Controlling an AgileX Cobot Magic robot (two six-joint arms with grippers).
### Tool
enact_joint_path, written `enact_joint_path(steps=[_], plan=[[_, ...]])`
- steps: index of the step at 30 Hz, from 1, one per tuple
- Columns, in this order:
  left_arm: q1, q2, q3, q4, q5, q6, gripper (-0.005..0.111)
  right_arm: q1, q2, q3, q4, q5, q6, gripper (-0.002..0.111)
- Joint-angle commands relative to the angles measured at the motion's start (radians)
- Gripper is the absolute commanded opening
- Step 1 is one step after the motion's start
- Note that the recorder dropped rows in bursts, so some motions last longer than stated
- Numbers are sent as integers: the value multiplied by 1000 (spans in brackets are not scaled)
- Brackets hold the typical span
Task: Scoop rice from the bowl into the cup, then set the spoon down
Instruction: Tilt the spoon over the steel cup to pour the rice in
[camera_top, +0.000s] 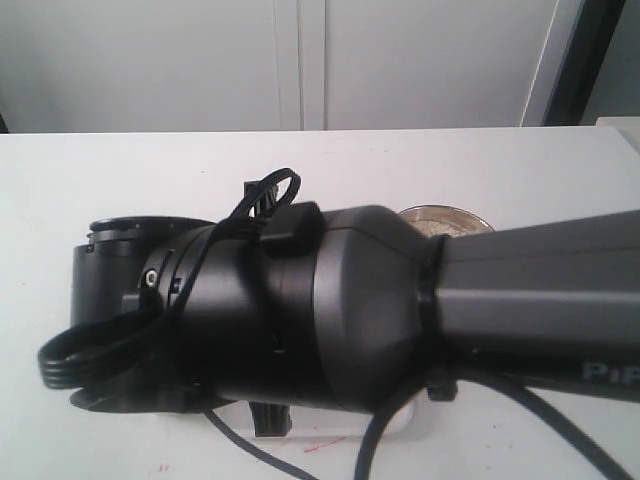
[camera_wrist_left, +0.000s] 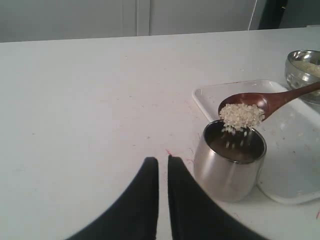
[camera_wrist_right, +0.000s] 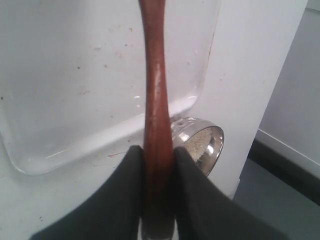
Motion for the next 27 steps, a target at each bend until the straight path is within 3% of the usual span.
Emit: enact_joint_path(steps=[1, 27], plan=[[-3, 1, -7, -7, -3, -2, 14, -1, -4, -1, -35, 4, -12, 0], [-3, 1, -7, -7, -3, -2, 14, -1, -4, 1, -106, 4, -165, 0]])
